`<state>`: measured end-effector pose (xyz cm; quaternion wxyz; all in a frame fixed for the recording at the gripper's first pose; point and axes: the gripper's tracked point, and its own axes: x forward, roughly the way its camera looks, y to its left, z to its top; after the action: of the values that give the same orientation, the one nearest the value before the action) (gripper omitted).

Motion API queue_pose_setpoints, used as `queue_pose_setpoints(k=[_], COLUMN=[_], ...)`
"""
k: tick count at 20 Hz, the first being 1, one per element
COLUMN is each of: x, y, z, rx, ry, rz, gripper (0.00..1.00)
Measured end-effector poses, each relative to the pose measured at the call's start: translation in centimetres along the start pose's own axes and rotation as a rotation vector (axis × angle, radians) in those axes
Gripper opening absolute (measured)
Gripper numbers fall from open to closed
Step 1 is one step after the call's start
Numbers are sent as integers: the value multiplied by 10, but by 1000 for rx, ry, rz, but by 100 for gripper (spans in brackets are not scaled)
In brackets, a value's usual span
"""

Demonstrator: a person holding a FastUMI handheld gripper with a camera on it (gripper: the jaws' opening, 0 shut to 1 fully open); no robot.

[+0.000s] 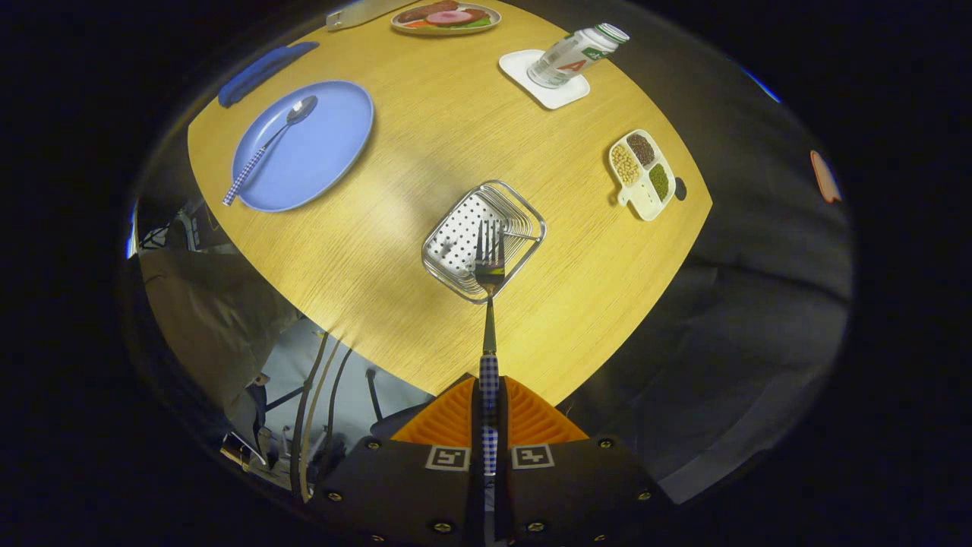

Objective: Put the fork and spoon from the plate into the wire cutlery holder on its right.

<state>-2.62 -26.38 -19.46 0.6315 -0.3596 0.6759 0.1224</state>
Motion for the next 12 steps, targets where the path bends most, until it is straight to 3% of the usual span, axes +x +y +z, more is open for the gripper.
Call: queue_pose_setpoints(k=[12], x=[42], y=[-2], z=[29], rx=[-39], ry=[157], rz=[69], gripper=[6])
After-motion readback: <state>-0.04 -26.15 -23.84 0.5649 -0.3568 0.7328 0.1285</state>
